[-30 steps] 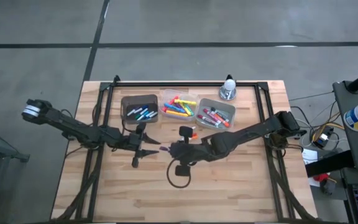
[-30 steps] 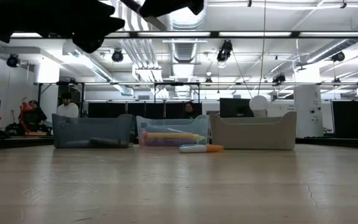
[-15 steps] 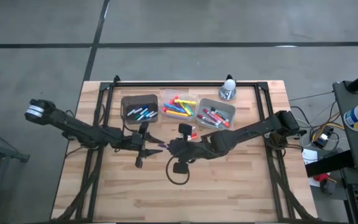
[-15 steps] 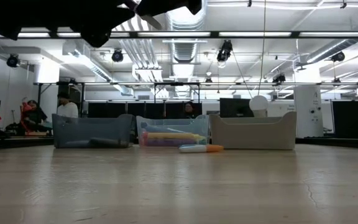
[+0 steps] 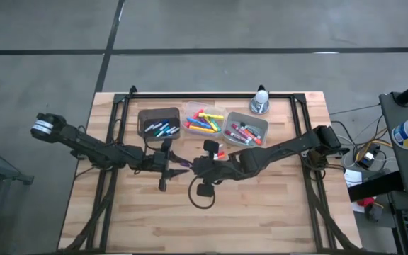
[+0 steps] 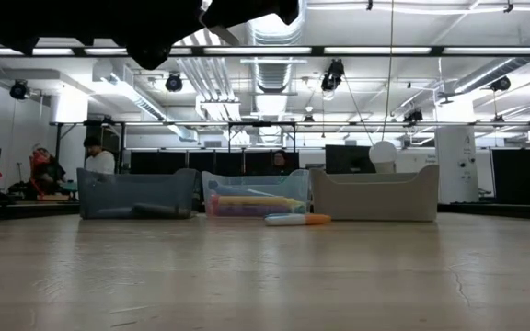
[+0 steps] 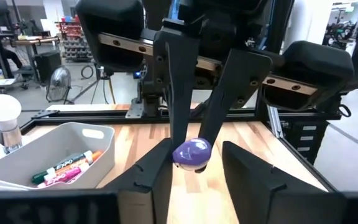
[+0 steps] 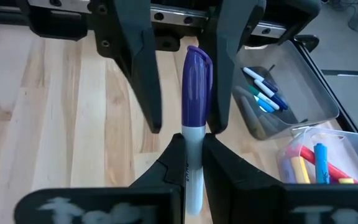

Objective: Pick & Place Markers
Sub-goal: Put the blue mini marker into the black bin

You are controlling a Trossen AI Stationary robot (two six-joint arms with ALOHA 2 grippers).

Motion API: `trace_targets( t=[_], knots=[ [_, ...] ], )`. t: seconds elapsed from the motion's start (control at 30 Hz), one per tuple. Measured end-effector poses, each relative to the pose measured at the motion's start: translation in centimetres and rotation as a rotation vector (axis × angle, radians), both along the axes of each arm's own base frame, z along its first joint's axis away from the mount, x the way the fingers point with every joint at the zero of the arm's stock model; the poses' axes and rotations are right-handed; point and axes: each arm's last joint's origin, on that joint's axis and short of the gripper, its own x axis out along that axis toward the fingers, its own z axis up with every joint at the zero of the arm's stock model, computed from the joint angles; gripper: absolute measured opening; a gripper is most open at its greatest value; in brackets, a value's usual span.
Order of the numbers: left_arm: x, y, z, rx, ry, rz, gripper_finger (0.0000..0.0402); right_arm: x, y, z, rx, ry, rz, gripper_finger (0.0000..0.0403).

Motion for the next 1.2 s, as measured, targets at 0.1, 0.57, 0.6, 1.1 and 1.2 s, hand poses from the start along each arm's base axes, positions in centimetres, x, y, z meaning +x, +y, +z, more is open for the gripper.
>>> trace_targets(
  t=[0.1, 0.57, 0.6, 1.1, 1.2],
  knots=[
    [0.0, 0.0, 0.0, -0.001, -0.002, 0.001, 0.0111, 0.0, 0.0, 0.0, 0.001, 0.0, -0.001, 0.0024],
    [-0.1, 0.1, 0.1, -0.001, 0.008, 0.034, 0.0044, 0.0, 0.0, -0.1, 0.013, 0.001, -0.008, 0.0065],
    [-0.2, 0.2, 0.1, 0.0, 0.013, 0.041, 0.0044, -0.1, 0.0, -0.2, 0.011, 0.01, -0.009, 0.0074],
    [-3.1, 2.9, -0.8, 0.03, 0.257, 0.591, 0.0046, -1.7, 0.0, -2.2, 0.057, 0.187, -0.102, 0.0179],
    [-3.8, 4.0, -1.2, 0.009, 0.301, 0.728, 0.0046, -1.8, 0.0, -2.6, 0.055, 0.2, -0.102, 0.0183]
  ],
)
